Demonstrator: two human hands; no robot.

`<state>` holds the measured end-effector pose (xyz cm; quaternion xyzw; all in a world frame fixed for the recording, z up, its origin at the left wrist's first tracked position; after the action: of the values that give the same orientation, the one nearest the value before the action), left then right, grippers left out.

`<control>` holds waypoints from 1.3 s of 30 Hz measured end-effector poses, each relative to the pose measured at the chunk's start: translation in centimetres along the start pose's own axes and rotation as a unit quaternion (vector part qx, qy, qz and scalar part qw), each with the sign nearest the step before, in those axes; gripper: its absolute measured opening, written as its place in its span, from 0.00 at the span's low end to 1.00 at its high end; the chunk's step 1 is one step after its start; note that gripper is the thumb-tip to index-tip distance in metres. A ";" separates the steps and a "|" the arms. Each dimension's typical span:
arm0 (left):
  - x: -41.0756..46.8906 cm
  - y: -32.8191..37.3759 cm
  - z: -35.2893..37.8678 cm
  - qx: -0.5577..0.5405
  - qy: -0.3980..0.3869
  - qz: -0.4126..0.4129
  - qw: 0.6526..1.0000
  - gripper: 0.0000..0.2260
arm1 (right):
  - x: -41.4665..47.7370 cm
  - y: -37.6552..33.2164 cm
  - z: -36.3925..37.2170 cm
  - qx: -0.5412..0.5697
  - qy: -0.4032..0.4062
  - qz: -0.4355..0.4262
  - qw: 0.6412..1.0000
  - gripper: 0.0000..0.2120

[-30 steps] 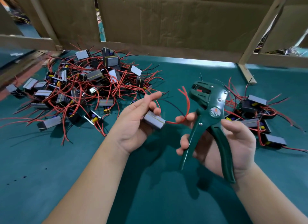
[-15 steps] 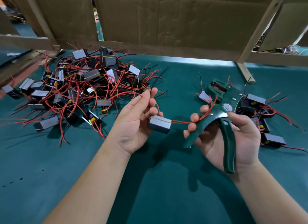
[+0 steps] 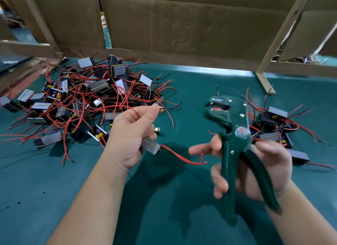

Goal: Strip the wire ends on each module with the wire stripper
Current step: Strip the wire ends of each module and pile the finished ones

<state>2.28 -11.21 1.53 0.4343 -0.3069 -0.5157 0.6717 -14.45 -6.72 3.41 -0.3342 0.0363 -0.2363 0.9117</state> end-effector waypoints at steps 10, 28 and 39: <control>-0.9 0.2 1.7 0.071 -0.077 0.014 0.994 0.04 | 0.0 1.1 -4.7 -0.133 0.246 -0.032 0.959 0.29; -1.3 1.4 1.6 0.114 0.004 0.086 0.990 0.06 | 1.2 3.2 -2.8 -0.154 0.157 -0.006 0.975 0.16; -1.3 1.3 1.8 0.094 -0.013 0.085 0.992 0.06 | 1.1 2.9 -2.6 -0.151 0.150 -0.014 0.977 0.14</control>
<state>0.90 -10.30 3.56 0.4614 -0.3988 -0.4310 0.6651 -12.90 -6.87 -0.33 -0.4292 0.2034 -0.2887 0.8313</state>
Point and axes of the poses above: each hand's wrist, its own x-axis towards the middle knuckle, its own z-axis out of the palm, y = z × x, the point moved 10 cm from there along x, towards the middle knuckle, and after that the axes turned 3 degrees about y, right-handed, at the moved point
